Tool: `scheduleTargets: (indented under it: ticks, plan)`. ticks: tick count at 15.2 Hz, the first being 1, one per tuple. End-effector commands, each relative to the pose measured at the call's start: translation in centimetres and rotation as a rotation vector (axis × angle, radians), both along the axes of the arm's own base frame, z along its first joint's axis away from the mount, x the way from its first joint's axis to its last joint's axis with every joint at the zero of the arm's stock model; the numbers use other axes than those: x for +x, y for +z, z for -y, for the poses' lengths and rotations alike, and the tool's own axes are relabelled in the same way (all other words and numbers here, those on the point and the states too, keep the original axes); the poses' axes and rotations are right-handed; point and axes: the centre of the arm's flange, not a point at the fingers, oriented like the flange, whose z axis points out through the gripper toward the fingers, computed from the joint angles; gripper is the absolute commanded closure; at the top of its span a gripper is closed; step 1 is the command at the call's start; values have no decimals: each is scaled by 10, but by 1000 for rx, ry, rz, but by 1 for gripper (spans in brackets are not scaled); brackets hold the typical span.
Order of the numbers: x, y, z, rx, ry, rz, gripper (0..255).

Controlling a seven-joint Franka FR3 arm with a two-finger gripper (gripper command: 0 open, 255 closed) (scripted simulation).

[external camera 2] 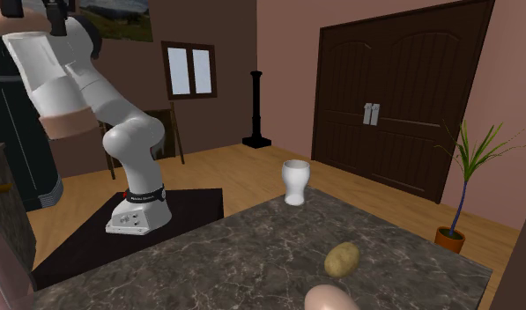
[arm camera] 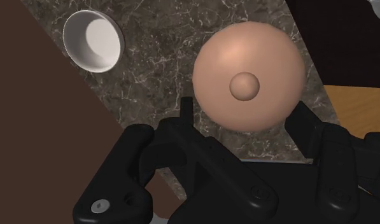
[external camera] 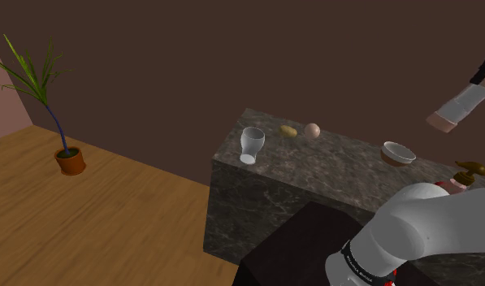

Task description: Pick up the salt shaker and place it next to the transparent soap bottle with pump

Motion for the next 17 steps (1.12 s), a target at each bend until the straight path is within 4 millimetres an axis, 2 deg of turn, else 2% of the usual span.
scheduleTargets:
  ticks: [1,17]
  plan:
    - [-22,-1,14,0,2,0,255]
    - [-188,-1,144,0,2,0,255]
